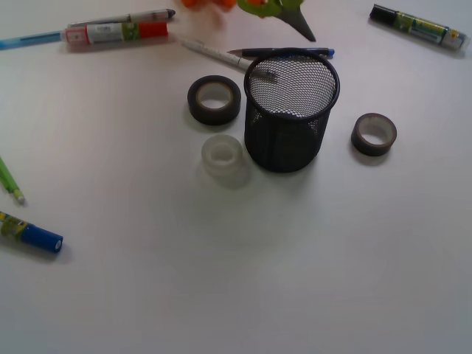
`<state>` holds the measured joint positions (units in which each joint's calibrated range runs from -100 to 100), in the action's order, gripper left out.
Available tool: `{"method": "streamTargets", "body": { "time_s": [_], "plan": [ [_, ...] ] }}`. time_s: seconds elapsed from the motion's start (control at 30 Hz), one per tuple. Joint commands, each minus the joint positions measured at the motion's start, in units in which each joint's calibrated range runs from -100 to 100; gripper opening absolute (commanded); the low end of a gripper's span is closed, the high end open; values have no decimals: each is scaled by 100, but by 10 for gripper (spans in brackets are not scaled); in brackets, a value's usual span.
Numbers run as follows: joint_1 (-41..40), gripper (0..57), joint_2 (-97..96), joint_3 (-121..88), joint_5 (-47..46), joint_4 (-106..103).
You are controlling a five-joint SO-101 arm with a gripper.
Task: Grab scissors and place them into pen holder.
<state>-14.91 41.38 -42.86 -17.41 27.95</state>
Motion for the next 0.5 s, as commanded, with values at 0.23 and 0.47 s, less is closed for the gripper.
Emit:
{"method": "streamTargets", "body": {
  "time_s": [0.23,0.47],
  "plan": [
    [179,6,-521,-850,-435,-2025],
    [141,268,-461,-1466,-415,-2244]
  ]
}}
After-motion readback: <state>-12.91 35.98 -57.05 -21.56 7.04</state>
